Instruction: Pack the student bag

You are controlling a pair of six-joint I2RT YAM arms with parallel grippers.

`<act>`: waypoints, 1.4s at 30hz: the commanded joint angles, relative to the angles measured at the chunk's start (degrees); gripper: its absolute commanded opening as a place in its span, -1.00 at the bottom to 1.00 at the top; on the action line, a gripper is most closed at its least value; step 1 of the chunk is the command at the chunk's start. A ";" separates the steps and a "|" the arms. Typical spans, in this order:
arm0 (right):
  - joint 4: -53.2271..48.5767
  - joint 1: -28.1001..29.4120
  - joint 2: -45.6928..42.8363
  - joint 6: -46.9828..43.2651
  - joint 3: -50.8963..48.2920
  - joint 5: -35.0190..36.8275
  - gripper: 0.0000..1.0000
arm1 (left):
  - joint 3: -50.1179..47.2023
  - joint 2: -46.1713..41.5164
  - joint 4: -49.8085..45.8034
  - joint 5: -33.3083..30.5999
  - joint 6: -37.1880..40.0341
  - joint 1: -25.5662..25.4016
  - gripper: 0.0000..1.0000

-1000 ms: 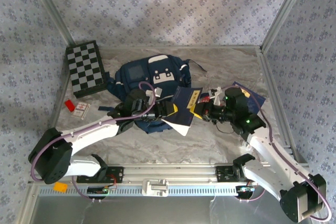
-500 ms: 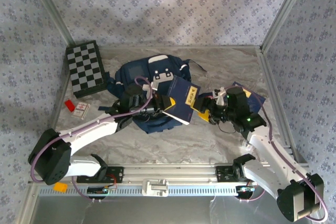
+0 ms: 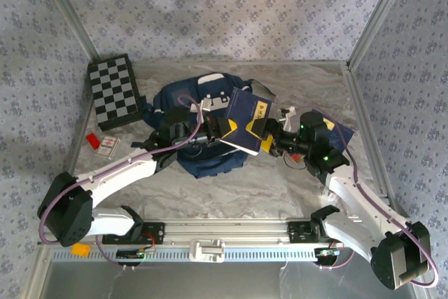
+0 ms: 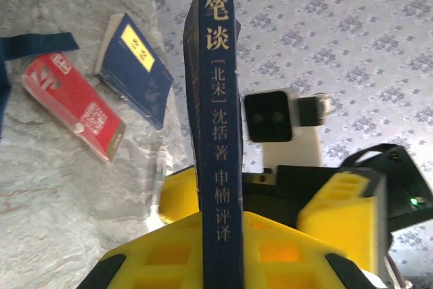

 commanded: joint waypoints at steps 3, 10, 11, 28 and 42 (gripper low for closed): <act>5.16 0.07 -2.22 1.05 1.21 0.15 0.36 | 1.58 -1.02 -4.25 -2.79 3.77 0.05 -1.00; -1.78 0.64 -1.21 -3.38 1.59 2.96 -0.58 | 0.96 -0.49 -8.67 -3.82 7.00 -0.02 -1.00; -2.96 0.56 -1.07 -4.15 1.85 3.35 -0.69 | 1.04 -0.55 -9.55 -4.04 7.70 -0.06 -1.00; -39.51 -8.52 -10.63 -17.65 4.19 9.24 -1.00 | 16.55 7.82 -50.22 -20.27 58.97 -0.77 0.09; -42.91 -11.88 -12.74 -20.22 2.26 8.89 -1.00 | 28.54 26.13 -53.06 -27.90 72.35 -8.17 0.23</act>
